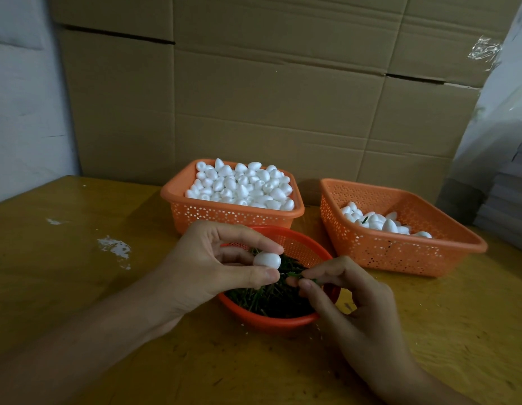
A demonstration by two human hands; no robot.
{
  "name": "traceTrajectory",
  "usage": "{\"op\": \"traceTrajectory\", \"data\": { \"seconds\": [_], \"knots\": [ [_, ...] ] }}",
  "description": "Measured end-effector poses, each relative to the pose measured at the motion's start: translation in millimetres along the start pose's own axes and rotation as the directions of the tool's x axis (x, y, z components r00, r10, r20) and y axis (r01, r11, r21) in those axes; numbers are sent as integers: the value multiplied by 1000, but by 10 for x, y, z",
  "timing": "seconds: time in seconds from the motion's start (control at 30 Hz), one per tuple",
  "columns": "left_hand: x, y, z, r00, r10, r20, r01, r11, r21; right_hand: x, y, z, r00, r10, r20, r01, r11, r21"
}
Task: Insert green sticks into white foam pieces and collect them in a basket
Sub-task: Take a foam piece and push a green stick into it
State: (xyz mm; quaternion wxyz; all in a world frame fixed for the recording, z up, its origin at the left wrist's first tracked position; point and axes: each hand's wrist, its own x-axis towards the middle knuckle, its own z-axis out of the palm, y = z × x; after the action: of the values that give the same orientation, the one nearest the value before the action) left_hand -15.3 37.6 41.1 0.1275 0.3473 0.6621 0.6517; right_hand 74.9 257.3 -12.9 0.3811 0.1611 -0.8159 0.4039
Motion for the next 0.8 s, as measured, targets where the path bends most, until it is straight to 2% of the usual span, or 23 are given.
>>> {"op": "traceTrajectory", "data": {
  "seconds": [0.27, 0.47, 0.8],
  "knots": [
    [6, -7, 1, 1000, -13, -2, 13, 999, -37, 3, -6, -13, 1000, -16, -17, 15, 998, -57],
    [22, -30, 2, 1000, -16, -24, 13, 994, -112, -9, -5, -17, 999, -35, -19, 35, 999, -21],
    [22, -37, 9, 1000, 13, -13, -14, 997, -76, -6, -15, -16, 999, -23, -37, 21, 999, -39]
  ]
}}
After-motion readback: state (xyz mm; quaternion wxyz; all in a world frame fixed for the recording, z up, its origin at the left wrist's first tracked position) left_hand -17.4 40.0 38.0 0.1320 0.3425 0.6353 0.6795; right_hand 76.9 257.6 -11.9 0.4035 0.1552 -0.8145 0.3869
